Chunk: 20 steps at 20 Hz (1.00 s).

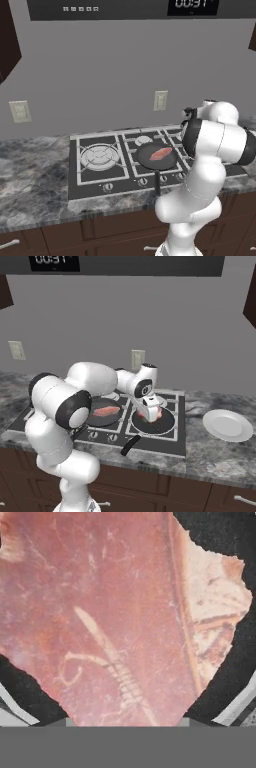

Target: Place one of the steaks on the plate and the other in the bowl. Then place the bowl in the fridge.

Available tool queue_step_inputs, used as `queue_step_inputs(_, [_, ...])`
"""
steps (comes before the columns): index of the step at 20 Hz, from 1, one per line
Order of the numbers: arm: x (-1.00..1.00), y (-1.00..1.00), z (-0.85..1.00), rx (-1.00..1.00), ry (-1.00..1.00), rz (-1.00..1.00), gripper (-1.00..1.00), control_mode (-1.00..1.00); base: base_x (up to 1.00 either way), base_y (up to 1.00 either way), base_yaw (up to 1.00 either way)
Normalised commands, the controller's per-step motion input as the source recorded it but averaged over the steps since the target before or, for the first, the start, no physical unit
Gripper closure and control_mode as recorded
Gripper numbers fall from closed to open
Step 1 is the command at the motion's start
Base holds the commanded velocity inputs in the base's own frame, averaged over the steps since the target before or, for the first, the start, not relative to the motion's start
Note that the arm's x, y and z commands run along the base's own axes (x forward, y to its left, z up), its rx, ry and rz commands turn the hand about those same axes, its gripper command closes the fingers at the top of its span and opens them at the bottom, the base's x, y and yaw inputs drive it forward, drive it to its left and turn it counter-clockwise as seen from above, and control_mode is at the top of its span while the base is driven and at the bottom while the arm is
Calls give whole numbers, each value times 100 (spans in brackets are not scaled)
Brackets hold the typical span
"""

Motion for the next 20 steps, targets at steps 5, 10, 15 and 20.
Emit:
queue_step_inputs(5, [-86, 59, 83, -26, -21, 47, 100, -100, 0, 0, 0])
queue_step_inputs(10, [-78, 61, 51, -3, -23, 56, 100, -100, 0, 0, 0])
queue_step_inputs(15, [-82, 52, 60, -5, -9, 50, 100, -100, 0, 0, 0])
queue_step_inputs(20, [-59, 50, 47, -4, 7, 26, 100, -100, 0, 0, 0])
